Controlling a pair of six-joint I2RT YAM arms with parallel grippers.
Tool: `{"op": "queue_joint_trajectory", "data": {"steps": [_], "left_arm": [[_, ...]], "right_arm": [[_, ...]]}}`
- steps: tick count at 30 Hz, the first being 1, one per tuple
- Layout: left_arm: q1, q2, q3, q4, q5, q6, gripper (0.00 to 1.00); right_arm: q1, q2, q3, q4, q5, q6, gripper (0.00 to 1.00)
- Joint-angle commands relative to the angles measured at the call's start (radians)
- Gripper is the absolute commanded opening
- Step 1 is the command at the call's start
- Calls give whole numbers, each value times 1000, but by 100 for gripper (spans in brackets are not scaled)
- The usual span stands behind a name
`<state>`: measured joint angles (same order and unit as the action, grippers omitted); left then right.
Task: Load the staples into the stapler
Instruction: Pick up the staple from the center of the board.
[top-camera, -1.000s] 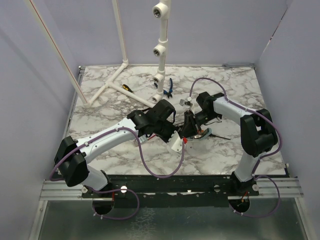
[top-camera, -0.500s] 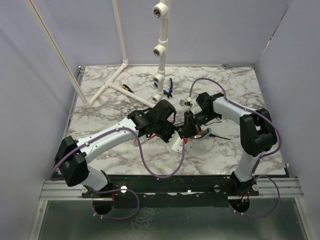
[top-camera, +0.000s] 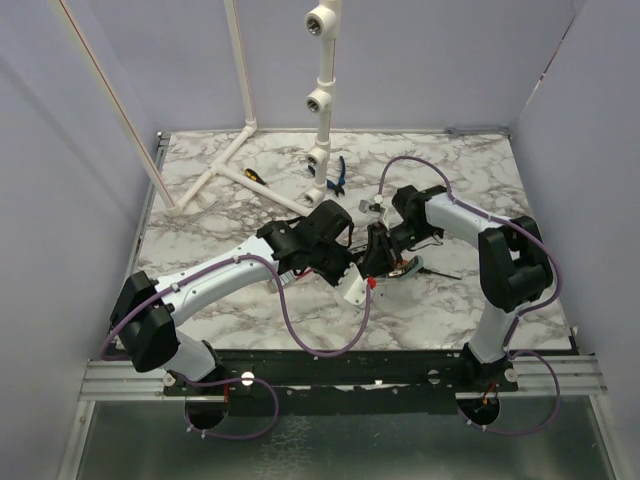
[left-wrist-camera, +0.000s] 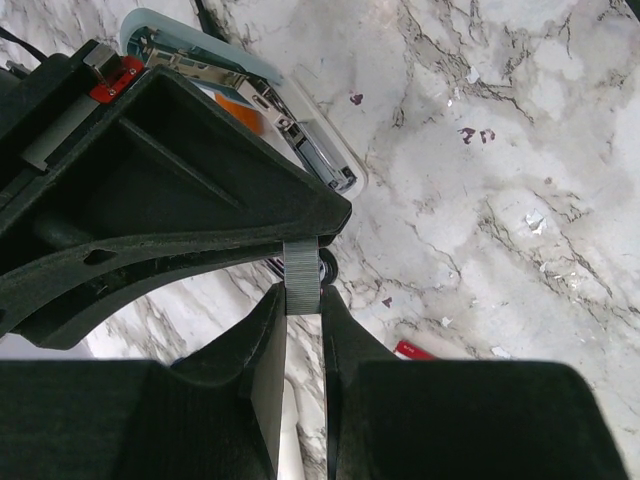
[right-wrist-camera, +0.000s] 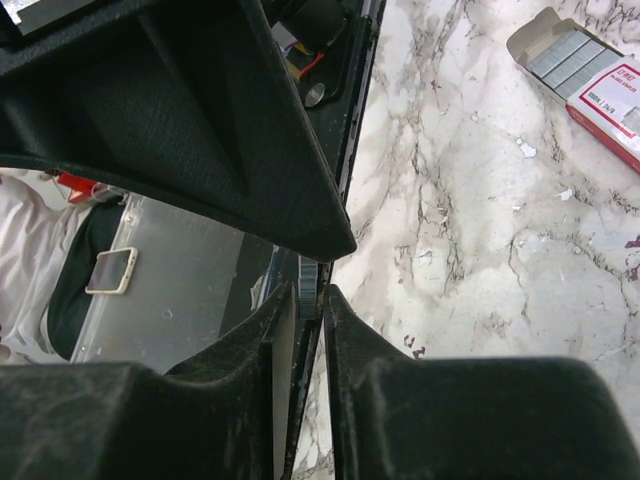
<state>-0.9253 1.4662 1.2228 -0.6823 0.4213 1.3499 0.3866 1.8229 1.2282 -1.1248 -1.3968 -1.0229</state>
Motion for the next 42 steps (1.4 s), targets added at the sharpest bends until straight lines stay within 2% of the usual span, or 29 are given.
{"op": "queue_joint_trajectory", "data": {"steps": [1,8,11,18,25,31,38,42], "left_arm": [[-9,4,22,-10,-17,21,12],[-8,-12,0,2,-29,27,7],[-7,-23,-12,12,-38,13,7],[5,-46,-32,37,-20,-35,5],[86,-41,-21,71,72,-129,4],[195,15,-1,160,163,-355,2],[210,61,-87,422,97,-656,2],[209,120,-81,502,39,-789,2]], "right_arm": [[-2,21,31,-33,-25,-34,25],[-2,6,29,-28,7,-32,32],[-7,-27,12,32,49,23,33],[-11,-178,-35,232,233,200,37],[-15,-306,-60,263,377,204,39],[-73,-422,-95,343,449,271,39],[-181,-515,-134,423,456,331,39],[-215,-545,-169,456,449,360,39]]}}
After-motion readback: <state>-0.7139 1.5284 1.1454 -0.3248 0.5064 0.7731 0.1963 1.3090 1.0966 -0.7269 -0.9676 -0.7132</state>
